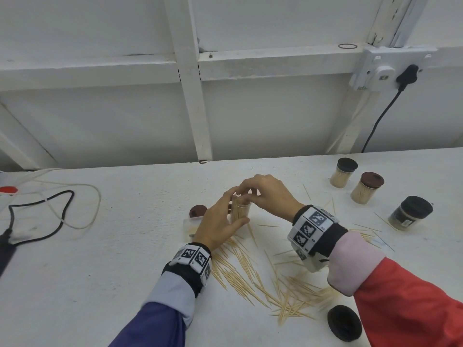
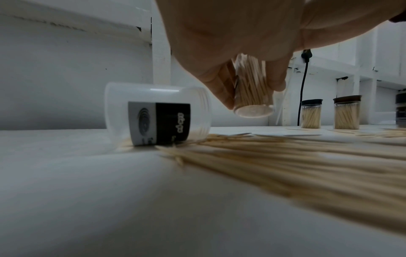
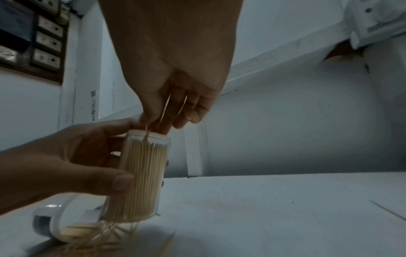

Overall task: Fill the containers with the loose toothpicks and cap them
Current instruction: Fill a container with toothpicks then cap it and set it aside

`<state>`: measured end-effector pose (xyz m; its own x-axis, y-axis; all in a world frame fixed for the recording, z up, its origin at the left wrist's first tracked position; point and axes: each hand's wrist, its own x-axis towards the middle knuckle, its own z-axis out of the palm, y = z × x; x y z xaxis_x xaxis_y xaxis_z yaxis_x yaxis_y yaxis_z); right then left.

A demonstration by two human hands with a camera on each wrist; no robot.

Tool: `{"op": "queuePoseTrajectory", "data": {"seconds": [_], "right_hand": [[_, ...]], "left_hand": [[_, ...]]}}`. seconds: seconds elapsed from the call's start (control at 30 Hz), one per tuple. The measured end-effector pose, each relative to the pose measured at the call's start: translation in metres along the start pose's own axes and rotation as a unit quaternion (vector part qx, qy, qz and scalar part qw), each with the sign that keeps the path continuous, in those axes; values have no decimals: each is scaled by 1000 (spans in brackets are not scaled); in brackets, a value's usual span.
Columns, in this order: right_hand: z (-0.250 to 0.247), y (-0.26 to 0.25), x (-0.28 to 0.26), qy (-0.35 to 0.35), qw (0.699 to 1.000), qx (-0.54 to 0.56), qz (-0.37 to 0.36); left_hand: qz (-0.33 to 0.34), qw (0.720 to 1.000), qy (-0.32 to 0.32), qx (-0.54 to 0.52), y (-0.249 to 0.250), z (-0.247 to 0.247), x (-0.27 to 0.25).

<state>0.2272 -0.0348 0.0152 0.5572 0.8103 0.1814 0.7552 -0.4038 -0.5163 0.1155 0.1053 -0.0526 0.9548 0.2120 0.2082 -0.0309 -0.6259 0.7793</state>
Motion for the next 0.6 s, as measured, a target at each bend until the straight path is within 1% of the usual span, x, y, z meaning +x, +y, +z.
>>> {"op": "queuePoseTrajectory", "data": {"seconds": [0.1,0.17,0.23,0.37,0.5,0.6], "right_hand": [[6,6,-4,66,997,19,-31],[10,10,-7,81,995,3,-64],[14,13,-10,68,994,-17,-89],[19,17,-15,42,992,-35,-114],[21,21,-18,28,990,-59,-125],[21,23,-19,30,989,-70,-127]], "left_hand": [[-9,1000,7,1,0,-1,0],[-16,1000,10,5,0,-1,0],[-23,1000,14,12,0,-1,1],[-30,999,24,9,2,-1,1],[-31,999,22,7,3,-1,1],[-31,999,25,12,3,-1,1]]}}
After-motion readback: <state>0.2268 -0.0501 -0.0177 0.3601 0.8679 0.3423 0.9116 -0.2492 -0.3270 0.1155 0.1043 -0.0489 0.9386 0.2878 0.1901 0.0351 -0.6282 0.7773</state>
